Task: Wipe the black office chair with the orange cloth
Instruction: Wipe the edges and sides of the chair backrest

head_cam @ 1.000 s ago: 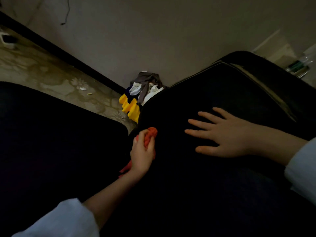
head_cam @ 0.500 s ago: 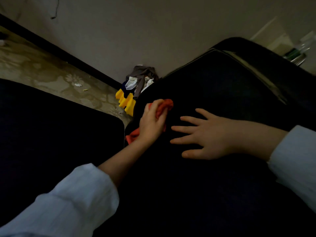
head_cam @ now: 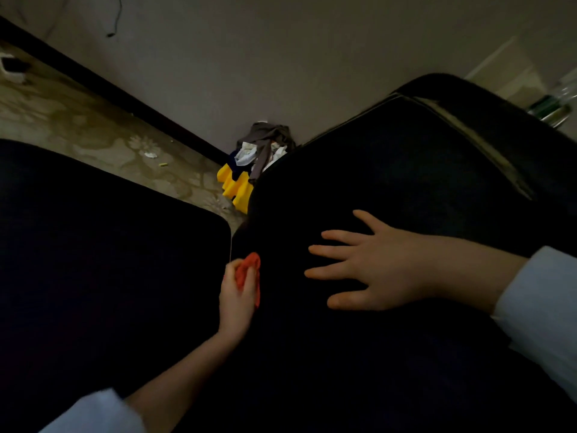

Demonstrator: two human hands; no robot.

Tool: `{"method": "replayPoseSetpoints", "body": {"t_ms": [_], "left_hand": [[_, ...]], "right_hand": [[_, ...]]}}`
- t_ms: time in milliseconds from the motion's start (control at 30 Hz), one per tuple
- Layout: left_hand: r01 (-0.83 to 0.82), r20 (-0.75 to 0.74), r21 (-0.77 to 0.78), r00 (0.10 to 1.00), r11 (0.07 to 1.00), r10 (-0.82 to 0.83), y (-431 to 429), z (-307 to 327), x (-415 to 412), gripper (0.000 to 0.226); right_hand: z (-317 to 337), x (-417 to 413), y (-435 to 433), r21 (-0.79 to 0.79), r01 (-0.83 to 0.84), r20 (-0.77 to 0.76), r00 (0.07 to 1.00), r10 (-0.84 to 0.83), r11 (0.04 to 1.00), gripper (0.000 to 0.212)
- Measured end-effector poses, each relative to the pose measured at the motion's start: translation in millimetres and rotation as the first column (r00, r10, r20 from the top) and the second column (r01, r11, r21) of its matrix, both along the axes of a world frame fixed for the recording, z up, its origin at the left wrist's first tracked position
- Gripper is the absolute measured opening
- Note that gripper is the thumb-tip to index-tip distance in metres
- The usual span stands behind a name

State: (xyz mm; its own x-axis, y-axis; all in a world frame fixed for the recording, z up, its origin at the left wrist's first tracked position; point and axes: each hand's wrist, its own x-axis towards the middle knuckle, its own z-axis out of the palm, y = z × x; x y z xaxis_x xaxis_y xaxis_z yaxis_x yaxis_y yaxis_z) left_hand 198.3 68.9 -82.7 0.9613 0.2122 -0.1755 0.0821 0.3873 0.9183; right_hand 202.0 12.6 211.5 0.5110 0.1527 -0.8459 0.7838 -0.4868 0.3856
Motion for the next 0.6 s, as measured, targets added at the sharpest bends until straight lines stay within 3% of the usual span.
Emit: {"method": "replayPoseSetpoints", "body": {"t_ms": [167, 367, 467, 600], "left_hand": [[0.093, 0.169, 0.025, 0.981, 0.995, -0.096, 15.6, 34.6, -57.8, 0.009], [-0.022, 0.425, 0.232, 0.902, 0.973, -0.081, 9.3, 77.9, -34.7, 0.026], [-0.056, 0.440, 0.256, 0.896, 0.965, -0.064, 3.3, 85.7, 4.4, 0.039], [-0.075, 0.340, 0.264, 0.940, 0.962, -0.020, 3.0, 85.5, 57.4, 0.026]], "right_hand": [[-2.0, 0.5, -1.0, 0.001, 0.005, 0.001, 1.000, -0.005, 1.000, 0.054], [-5.2, 0.4, -2.1, -0.019, 0.010, 0.015, 1.000, -0.010, 1.000, 0.053], [-6.1, 0.9, -2.8, -0.041, -0.008, 0.027, 1.000, 0.010, 0.999, 0.051], [-4.8, 1.6, -0.4, -0.055, 0.006, 0.011, 1.000, -0.005, 0.998, 0.050]]}}
